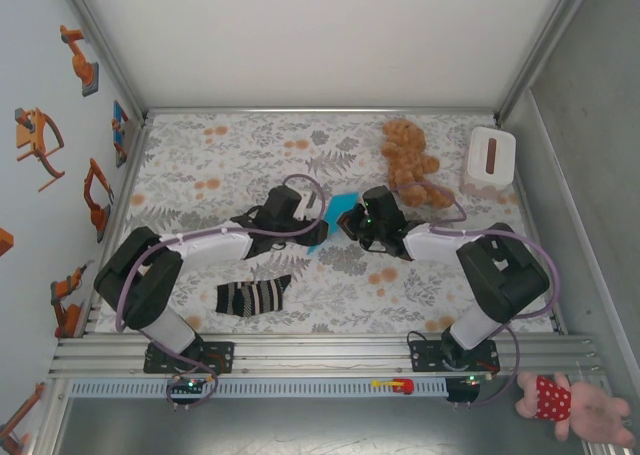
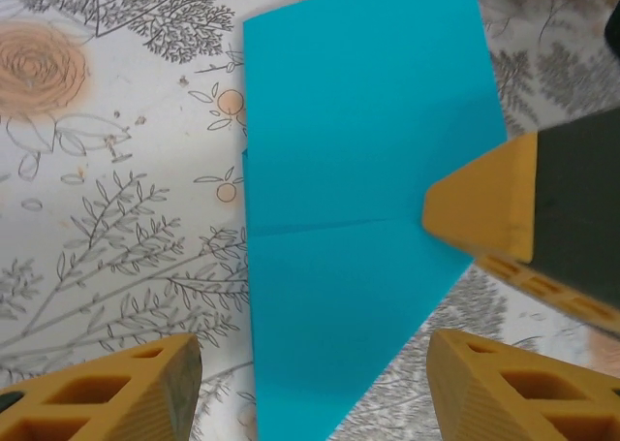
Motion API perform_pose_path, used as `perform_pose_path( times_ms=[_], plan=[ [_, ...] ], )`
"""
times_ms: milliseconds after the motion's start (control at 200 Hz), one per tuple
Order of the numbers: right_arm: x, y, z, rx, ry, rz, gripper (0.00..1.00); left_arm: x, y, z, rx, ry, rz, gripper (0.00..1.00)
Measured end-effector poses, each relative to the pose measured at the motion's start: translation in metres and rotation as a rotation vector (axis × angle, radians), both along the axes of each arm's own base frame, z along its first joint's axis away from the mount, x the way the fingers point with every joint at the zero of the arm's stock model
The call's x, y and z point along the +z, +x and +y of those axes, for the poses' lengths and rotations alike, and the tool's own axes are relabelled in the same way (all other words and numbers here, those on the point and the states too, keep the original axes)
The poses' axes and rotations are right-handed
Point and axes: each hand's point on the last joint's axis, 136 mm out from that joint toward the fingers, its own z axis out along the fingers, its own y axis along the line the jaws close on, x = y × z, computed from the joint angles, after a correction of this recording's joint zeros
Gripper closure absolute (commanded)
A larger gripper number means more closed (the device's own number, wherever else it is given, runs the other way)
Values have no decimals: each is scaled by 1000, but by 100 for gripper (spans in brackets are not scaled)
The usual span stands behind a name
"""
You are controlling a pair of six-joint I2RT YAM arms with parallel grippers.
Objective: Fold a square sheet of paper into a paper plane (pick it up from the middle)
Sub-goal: Fold the wing for the fifth time at the center of the table.
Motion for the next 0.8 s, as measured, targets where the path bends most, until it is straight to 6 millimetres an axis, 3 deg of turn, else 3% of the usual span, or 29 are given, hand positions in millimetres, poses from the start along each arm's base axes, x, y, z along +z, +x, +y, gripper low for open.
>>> perform_pose_path(
  times_ms=[220,531,801],
  plan=[
    [-6,-3,1,-4,3,52,100,-17,-12,-15,-169,107,-172,39],
    [-1,1,2,-14,3,78,100,-35,-4,-16,-254,233,-357,55],
    [-8,-2,1,-15,-2,117,100,-36,-5,-19,-292,274,-430,63]
  ],
)
